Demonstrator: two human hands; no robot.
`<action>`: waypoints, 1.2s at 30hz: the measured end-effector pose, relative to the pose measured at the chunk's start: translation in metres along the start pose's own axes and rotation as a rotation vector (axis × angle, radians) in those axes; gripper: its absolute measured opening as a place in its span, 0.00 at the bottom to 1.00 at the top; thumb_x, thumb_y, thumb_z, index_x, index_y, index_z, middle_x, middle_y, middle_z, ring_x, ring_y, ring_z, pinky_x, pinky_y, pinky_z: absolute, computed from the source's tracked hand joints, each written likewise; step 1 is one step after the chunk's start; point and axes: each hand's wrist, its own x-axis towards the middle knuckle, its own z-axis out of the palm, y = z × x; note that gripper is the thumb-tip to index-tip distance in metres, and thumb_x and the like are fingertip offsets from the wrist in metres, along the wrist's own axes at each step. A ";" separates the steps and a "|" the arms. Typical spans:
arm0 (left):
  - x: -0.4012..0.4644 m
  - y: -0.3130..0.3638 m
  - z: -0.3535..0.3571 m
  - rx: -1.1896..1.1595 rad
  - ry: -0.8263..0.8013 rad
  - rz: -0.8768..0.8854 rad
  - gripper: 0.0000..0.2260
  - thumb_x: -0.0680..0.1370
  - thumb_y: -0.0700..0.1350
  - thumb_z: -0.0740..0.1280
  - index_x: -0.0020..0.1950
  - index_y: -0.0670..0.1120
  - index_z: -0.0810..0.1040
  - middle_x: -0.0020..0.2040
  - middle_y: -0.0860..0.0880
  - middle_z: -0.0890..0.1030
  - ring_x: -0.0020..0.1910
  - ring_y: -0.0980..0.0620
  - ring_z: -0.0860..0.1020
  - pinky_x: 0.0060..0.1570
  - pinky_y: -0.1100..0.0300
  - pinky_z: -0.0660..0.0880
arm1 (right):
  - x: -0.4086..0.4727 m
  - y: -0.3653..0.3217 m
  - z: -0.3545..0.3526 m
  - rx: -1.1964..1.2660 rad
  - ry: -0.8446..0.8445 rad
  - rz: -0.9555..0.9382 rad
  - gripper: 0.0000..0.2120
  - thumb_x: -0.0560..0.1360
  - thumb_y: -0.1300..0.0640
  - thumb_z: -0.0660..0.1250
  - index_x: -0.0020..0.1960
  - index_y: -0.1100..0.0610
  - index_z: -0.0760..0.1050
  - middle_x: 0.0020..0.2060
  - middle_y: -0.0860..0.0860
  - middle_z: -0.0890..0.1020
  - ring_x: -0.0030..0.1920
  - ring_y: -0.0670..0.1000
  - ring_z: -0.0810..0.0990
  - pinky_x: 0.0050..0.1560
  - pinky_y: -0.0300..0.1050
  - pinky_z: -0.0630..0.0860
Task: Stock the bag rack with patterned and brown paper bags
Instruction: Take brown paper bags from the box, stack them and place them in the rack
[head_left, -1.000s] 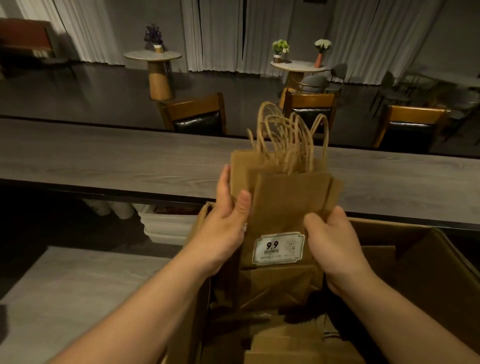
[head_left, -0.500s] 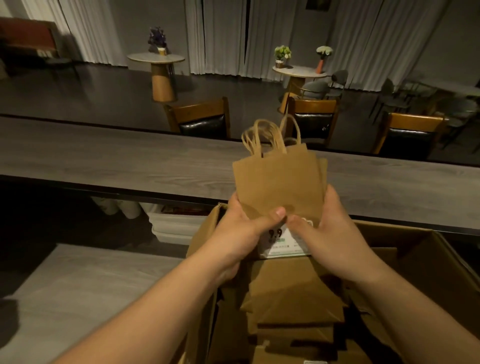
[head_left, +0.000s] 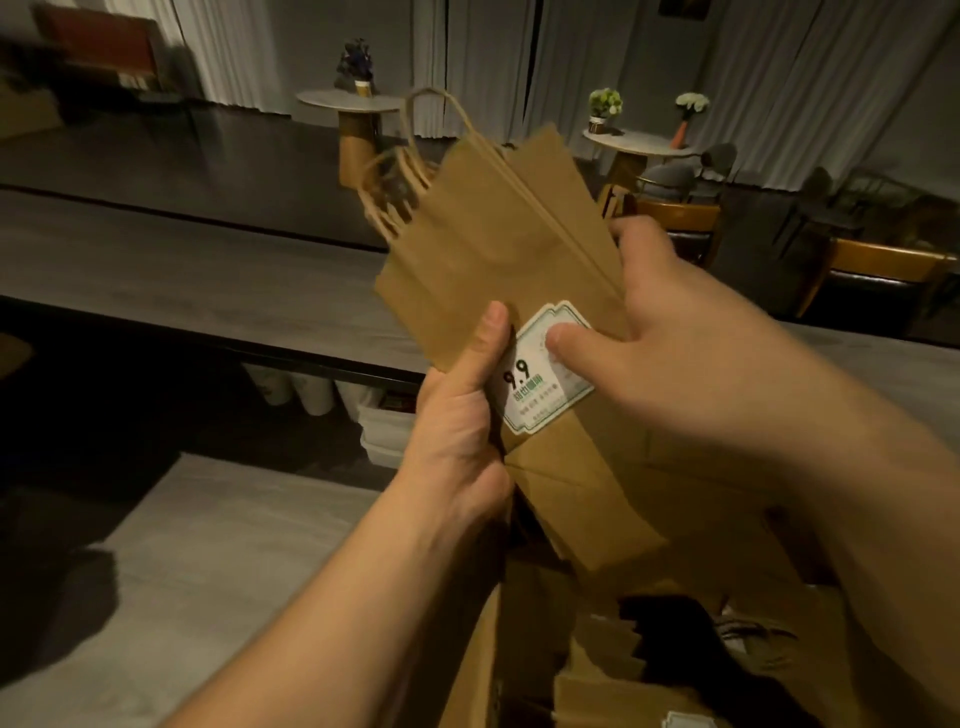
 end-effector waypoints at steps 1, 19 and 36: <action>0.000 0.009 -0.006 -0.029 -0.022 0.034 0.37 0.65 0.49 0.81 0.73 0.42 0.76 0.65 0.38 0.82 0.64 0.38 0.81 0.66 0.36 0.75 | 0.003 -0.011 0.003 -0.011 0.008 -0.026 0.25 0.81 0.43 0.68 0.71 0.45 0.58 0.41 0.35 0.74 0.44 0.26 0.77 0.30 0.24 0.72; -0.020 0.118 -0.276 -0.002 0.933 0.151 0.30 0.79 0.71 0.52 0.70 0.54 0.76 0.60 0.48 0.85 0.59 0.43 0.81 0.64 0.44 0.76 | 0.062 -0.171 0.275 -0.395 -0.405 -0.382 0.21 0.81 0.57 0.67 0.67 0.52 0.58 0.36 0.47 0.71 0.33 0.50 0.74 0.31 0.50 0.72; -0.058 0.249 -0.482 1.601 -0.145 -0.221 0.53 0.53 0.80 0.73 0.74 0.64 0.64 0.71 0.64 0.61 0.73 0.59 0.61 0.76 0.56 0.56 | 0.046 -0.141 0.454 -0.384 -0.588 -0.198 0.23 0.79 0.54 0.65 0.72 0.49 0.65 0.67 0.54 0.75 0.69 0.60 0.68 0.74 0.72 0.56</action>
